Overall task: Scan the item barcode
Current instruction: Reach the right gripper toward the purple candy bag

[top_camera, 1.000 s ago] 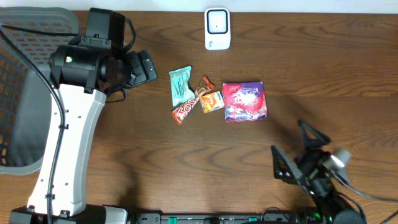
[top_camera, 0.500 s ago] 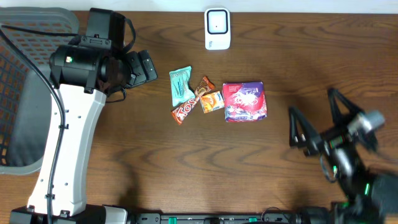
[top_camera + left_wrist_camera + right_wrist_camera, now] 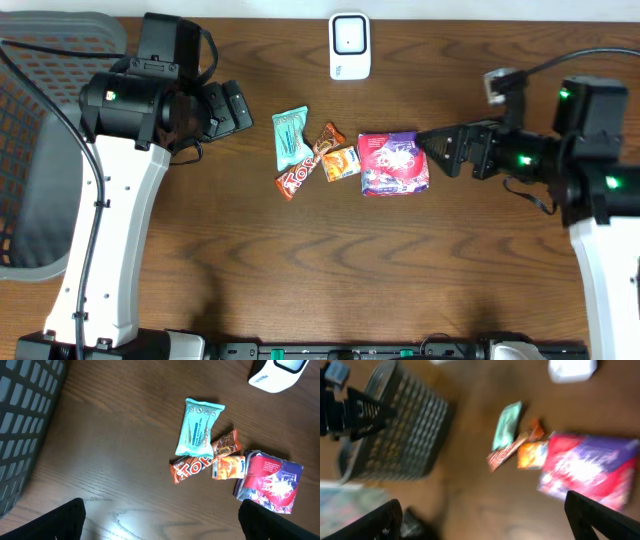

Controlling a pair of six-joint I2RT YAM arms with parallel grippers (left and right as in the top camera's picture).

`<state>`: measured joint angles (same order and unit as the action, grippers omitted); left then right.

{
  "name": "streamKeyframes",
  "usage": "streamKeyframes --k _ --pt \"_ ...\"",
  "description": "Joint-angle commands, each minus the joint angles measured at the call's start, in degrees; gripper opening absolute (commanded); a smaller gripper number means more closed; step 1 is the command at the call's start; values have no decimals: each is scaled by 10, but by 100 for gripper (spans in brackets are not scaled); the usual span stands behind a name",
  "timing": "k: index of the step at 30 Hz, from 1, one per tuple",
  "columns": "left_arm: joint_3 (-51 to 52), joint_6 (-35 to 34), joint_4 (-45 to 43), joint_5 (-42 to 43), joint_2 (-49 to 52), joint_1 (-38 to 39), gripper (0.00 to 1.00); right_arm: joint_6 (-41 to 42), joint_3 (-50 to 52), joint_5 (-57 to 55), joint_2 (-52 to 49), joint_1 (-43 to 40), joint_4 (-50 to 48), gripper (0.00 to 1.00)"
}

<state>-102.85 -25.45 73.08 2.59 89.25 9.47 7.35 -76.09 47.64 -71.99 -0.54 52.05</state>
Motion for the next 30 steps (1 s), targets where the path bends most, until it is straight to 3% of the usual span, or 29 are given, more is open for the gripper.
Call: streamKeyframes --k 1,7,15,23,30 --pt "-1 3 0 -9 4 -2 98 16 -9 80 -44 6 19 99" --pt "-1 3 0 -9 4 -2 98 -7 -9 16 -99 4 43 99" --pt "-1 3 0 -9 4 -2 98 -8 18 -291 -153 21 11 99" --pt "-1 3 0 -9 4 -2 98 -22 21 -242 -245 8 -48 98" --pt "-1 3 0 -9 4 -2 98 -71 21 -119 -349 -4 -84 84"
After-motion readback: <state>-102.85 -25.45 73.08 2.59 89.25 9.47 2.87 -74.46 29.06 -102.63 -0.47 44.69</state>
